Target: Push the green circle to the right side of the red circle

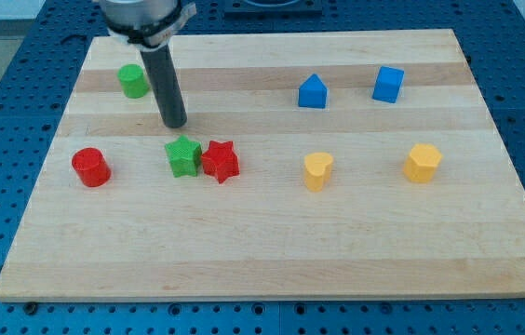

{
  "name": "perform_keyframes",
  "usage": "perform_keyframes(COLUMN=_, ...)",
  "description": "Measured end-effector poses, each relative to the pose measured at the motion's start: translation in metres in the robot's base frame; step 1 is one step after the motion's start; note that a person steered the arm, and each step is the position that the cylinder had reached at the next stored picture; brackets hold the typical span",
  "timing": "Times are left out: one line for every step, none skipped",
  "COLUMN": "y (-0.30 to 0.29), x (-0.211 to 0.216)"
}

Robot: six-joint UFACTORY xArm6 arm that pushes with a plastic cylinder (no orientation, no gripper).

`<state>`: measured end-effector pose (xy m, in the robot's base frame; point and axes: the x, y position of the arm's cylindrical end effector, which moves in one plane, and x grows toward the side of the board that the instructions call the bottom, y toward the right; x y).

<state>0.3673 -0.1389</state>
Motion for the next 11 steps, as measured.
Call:
perform_keyframes(y=0.001, x=-0.041)
perform_keyframes(y=-0.009, x=-0.085)
perform_keyframes(y=-0.042, x=-0.114)
perform_keyframes(y=-0.084, x=-0.111)
perform_keyframes(y=-0.107, x=-0.072)
perform_keyframes(y=-0.106, x=-0.039)
perform_keyframes(y=-0.107, x=-0.071)
perform_keyframes(y=-0.111, x=-0.107)
perform_keyframes(y=-0.1, x=-0.1)
perform_keyframes(y=-0.092, x=-0.064)
perform_keyframes(y=-0.092, x=-0.026)
